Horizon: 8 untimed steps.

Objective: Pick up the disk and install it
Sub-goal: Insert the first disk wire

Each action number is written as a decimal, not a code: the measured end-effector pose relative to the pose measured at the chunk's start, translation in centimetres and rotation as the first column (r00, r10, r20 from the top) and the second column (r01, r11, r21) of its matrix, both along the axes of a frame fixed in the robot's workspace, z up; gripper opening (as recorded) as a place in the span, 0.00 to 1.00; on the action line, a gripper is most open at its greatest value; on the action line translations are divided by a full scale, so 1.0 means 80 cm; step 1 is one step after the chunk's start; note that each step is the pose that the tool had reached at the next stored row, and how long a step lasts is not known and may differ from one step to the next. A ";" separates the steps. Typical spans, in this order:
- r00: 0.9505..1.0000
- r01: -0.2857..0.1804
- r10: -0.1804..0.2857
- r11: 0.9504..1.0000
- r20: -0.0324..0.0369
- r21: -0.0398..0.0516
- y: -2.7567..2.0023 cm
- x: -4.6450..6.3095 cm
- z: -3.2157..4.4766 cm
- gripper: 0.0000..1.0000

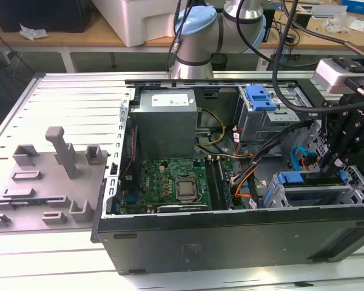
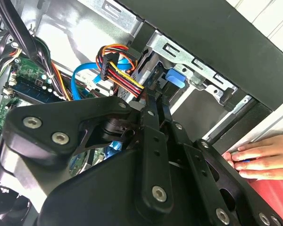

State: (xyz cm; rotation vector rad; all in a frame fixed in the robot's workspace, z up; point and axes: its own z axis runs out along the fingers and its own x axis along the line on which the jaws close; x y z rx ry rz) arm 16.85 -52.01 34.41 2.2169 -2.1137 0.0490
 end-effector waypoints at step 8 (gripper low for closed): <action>1.000 0.000 0.000 1.000 0.000 0.000 0.0009 0.000 -0.0050 0.17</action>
